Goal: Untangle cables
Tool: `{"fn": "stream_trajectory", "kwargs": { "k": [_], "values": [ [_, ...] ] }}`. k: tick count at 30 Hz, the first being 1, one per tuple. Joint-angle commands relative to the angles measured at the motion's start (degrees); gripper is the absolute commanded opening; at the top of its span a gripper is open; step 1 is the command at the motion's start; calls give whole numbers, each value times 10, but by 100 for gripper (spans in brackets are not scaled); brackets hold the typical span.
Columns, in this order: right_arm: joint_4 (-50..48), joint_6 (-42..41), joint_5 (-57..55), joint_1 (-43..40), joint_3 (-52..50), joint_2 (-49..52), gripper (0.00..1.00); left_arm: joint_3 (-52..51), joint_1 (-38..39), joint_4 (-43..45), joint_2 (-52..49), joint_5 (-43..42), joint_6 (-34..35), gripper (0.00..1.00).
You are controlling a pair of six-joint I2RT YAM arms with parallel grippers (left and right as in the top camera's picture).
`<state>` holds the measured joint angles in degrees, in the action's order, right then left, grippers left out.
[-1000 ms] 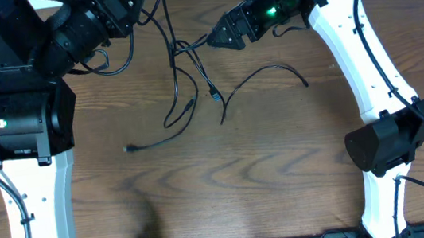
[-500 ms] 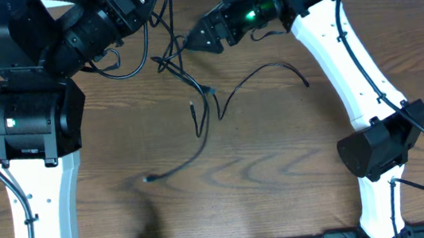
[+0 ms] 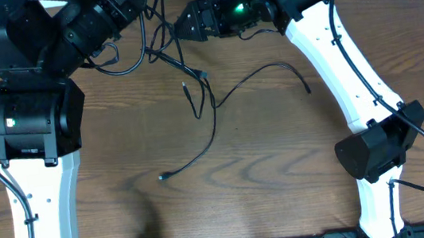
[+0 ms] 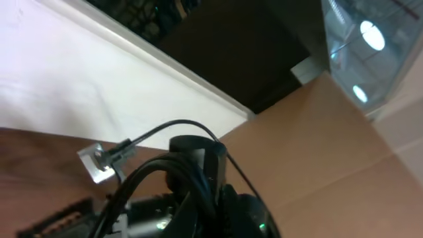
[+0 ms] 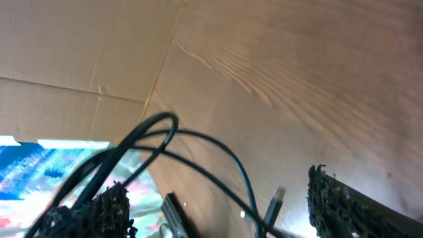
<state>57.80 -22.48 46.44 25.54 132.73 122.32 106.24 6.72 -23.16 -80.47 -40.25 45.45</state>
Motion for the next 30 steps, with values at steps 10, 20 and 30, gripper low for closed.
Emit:
{"fn": "stream_trajectory", "kwargs": {
  "k": [10, 20, 30],
  "values": [
    [68, 33, -3, -64, 11, -13, 85, 9, 1, -146, -34, -16, -318, 8],
    [72, 65, -63, -13, 9, -12, 86, 9, 1, -133, -60, -132, -317, 8],
    [87, -2, -135, 10, -30, -5, 80, 9, 1, -101, -60, -174, -317, 8]
  ]
}}
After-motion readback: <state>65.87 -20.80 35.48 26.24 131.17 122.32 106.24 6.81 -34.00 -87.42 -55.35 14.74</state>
